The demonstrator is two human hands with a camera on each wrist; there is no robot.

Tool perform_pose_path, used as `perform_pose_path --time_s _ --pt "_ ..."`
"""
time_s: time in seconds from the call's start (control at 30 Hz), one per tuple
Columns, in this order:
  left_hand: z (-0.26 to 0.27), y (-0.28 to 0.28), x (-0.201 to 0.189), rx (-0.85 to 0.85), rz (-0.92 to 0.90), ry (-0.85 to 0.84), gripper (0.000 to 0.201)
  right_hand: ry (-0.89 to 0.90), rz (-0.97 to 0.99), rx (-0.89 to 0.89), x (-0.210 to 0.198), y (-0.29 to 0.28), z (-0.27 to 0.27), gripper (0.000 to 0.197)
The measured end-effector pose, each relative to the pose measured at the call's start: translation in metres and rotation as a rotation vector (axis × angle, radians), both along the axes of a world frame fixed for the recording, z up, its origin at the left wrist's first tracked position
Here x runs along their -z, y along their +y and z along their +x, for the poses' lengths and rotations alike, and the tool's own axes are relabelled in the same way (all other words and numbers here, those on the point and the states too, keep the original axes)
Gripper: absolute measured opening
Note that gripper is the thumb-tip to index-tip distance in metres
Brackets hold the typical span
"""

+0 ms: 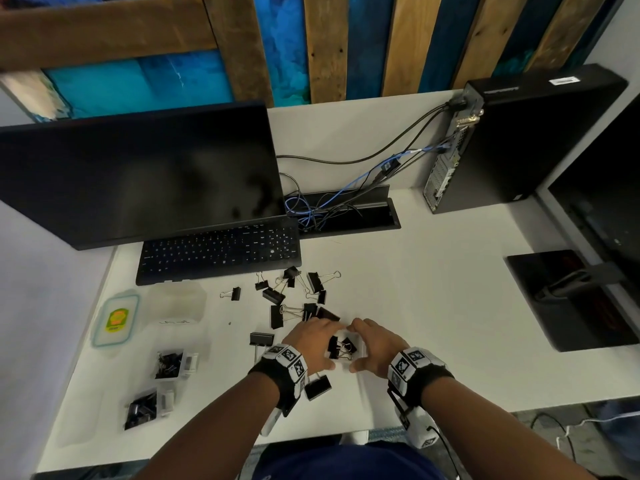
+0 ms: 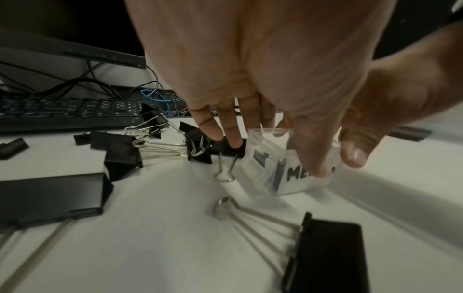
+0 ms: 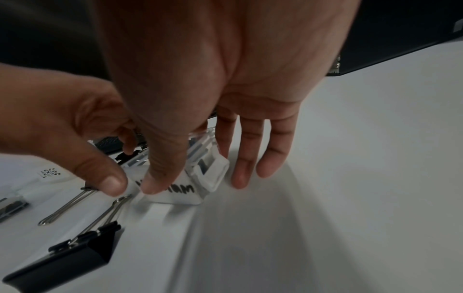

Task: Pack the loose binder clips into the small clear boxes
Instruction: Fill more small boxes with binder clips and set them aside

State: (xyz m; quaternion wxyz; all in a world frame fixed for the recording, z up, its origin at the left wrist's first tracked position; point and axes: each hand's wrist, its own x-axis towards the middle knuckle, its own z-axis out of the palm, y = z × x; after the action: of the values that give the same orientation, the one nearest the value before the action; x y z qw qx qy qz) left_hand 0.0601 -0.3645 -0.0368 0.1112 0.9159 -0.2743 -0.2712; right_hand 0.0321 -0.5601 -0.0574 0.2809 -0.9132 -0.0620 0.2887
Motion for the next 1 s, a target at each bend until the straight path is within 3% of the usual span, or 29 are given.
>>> perform_pose_path --time_s 0.07,0.2,0.3,0.53,0.67,0.87,1.0 --pt "-0.004 0.003 -0.001 -0.069 -0.058 0.007 0.078 0.025 0.06 -0.001 0.0 -0.002 -0.002 0.085" --pt "-0.004 0.021 -0.014 -0.369 -0.218 -0.004 0.068 0.037 0.16 0.131 -0.004 -0.019 -0.008 0.113" --pt "-0.006 0.04 -0.021 -0.385 -0.199 -0.041 0.068 0.01 0.077 0.138 -0.004 -0.03 -0.007 0.101" --pt "-0.018 0.096 -0.034 -0.61 -0.234 -0.086 0.071 -0.071 -0.027 -0.008 -0.02 -0.005 0.01 0.055" --pt "-0.03 0.133 -0.033 -0.73 -0.091 -0.112 0.072 -0.133 -0.044 -0.068 -0.028 0.018 0.025 0.035" --pt "-0.037 0.167 -0.017 -0.662 0.096 -0.015 0.081 -0.19 -0.133 -0.087 -0.039 0.047 0.052 0.027" --pt "-0.033 0.175 -0.01 -0.614 0.136 0.029 0.082 -0.198 -0.204 -0.099 -0.042 0.059 0.073 0.035"
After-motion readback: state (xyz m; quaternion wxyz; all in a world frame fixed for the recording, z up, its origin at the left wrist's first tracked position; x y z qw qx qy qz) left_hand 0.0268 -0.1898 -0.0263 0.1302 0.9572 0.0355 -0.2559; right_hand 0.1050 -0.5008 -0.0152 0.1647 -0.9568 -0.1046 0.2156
